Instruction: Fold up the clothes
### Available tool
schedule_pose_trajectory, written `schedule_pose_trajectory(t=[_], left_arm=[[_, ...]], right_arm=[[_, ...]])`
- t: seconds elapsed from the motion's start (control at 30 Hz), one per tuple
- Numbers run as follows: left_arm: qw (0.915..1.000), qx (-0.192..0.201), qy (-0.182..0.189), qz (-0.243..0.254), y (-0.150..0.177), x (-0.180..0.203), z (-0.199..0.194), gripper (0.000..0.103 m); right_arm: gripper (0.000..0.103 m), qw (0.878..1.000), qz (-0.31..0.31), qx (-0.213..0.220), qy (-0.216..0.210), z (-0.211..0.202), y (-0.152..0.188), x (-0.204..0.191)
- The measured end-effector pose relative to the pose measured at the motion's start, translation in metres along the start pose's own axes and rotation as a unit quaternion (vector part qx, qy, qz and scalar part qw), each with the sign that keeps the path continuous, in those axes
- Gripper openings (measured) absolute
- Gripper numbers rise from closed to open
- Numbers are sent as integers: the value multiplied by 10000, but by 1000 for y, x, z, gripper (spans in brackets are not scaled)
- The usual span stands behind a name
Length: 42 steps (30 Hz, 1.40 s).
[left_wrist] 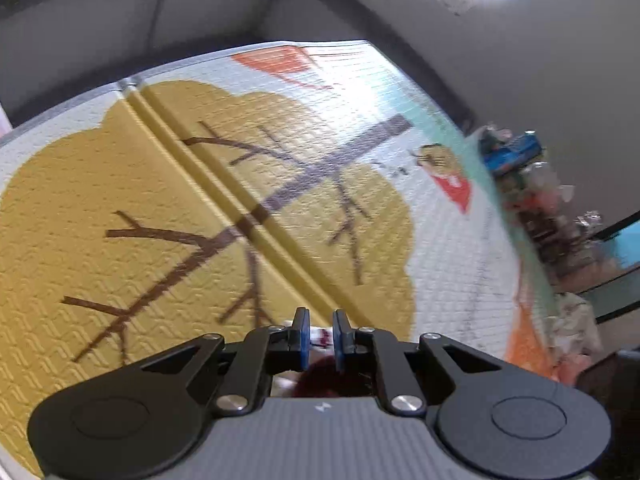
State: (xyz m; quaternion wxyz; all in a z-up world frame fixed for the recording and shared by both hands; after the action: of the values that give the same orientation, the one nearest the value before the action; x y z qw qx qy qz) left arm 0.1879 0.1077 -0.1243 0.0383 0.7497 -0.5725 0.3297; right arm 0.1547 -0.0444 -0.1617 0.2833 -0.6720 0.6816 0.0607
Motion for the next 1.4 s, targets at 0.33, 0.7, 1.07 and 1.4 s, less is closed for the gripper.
schedule_pose_trajectory(t=[0.33, 0.7, 1.07, 1.4], left_arm=[[9998, -191, 66, 23, 8, 6, 1, 14], [9983, -370, 420, 133, 4, 22, 0, 18], [9963, -685, 332, 405, 9, 31, 11, 21], [9930, -984, -264, 605, 10, 21, 44, 19]], right_arm=[[6, 9995, -54, 300, 35, -22, 0, -10], [6, 9995, -33, 284, -166, -47, 7, -15], [6, 9999, -32, 119, -16, -18, 20, -10], [6, 9996, -170, 195, 87, -8, 31, -10]])
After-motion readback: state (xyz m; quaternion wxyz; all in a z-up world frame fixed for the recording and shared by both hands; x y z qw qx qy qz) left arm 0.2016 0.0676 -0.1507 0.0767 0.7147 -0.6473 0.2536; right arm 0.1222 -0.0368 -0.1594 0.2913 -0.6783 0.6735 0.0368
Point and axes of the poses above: each gripper's, at about its wrist camera, not at the fingertips, and z roughly the way its jaws point, x to its right, y to its underside, the point moved 2 cm from there along z, roughly the way its jaws point, and after that the axes turned 3 degrees about -z, right-handed, at the moved point
